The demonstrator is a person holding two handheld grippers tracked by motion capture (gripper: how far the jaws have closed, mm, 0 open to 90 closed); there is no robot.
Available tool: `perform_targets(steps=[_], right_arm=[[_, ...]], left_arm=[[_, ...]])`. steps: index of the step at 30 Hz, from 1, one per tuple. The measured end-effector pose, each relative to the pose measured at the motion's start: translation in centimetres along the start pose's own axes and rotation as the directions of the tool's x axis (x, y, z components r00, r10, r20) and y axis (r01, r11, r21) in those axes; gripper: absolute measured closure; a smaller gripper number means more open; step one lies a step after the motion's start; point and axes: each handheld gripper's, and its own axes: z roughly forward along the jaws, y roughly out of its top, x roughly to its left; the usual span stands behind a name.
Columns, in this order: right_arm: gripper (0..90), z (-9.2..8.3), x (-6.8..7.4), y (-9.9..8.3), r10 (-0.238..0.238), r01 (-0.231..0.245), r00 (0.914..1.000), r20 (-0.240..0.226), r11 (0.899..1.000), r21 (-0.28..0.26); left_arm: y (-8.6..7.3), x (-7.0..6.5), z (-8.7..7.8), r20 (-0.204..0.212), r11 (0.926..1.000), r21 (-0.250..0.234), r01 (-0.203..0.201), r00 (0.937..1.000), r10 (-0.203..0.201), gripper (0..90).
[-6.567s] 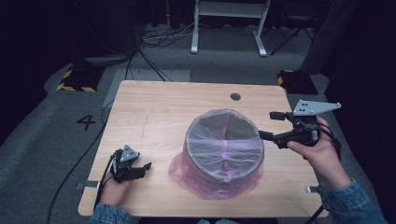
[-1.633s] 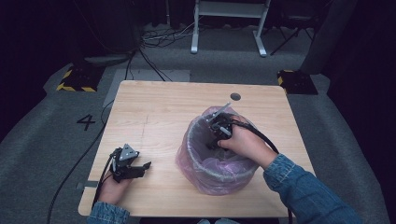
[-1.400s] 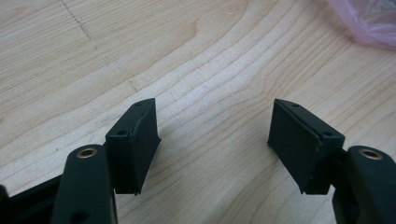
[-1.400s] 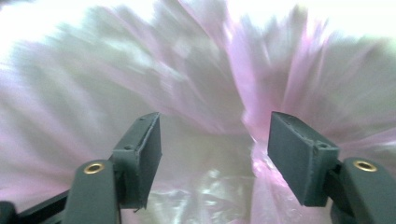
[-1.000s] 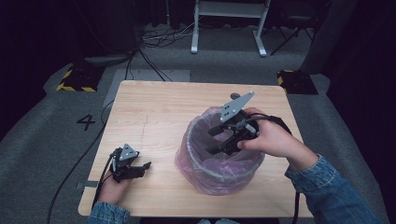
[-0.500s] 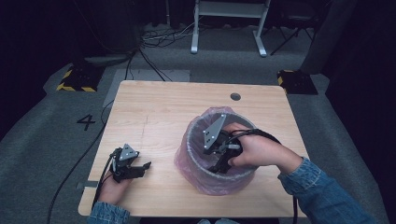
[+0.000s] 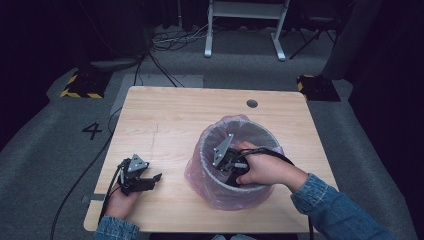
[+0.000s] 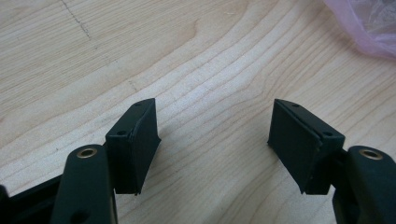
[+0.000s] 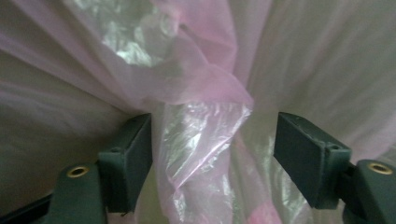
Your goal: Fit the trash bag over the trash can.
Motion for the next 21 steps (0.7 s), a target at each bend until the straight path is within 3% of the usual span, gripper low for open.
perform_targets(steps=[2,5,9,11,14,17,19,21], right_arm=[[29.2,-0.7,0.0,0.1,0.005,-0.005,1.0,-0.003,1.0,-0.028],[29.2,-2.8,-0.3,0.5,0.008,-0.008,1.0,0.003,0.993,-0.121],[29.2,-5.9,-0.5,0.9,0.022,-0.01,0.9971,0.073,0.987,-0.161],[29.2,-7.5,-0.5,1.0,0.045,-0.023,0.9933,0.107,0.98,-0.196],[29.2,-9.7,-0.4,0.7,0.106,-0.063,0.9842,0.142,0.957,-0.283],[29.2,-11.1,-0.5,-0.3,0.196,-0.118,0.9619,0.191,0.926,-0.358],[29.4,-11.4,-0.7,-1.1,0.271,-0.166,0.9334,0.235,0.907,-0.387],[29.8,-11.8,-0.9,-2.0,0.319,-0.193,0.9137,0.252,0.886,-0.421]], left_arm=[[0.0,0.0,0.0,0.0,1.0,0.0,0.0,1.0,0.0,32.8],[0.0,0.0,0.0,-0.002,1.0,0.0,-0.002,1.0,0.002,32.8],[0.0,0.0,0.0,-0.003,1.0,0.0,-0.004,1.0,0.004,32.8],[0.0,0.0,0.0,-0.001,1.0,-0.001,0.001,1.0,-0.001,32.8],[0.0,-0.1,0.0,-0.004,1.0,-0.001,0.007,1.0,-0.007,32.8],[0.0,-0.1,0.0,-0.003,1.0,-0.001,0.008,1.0,-0.008,32.7],[0.0,-0.1,0.0,-0.004,1.0,0.0,0.008,1.0,-0.008,32.7],[0.0,-0.1,0.0,-0.006,1.0,-0.001,0.009,0.9999,-0.009,32.6]])
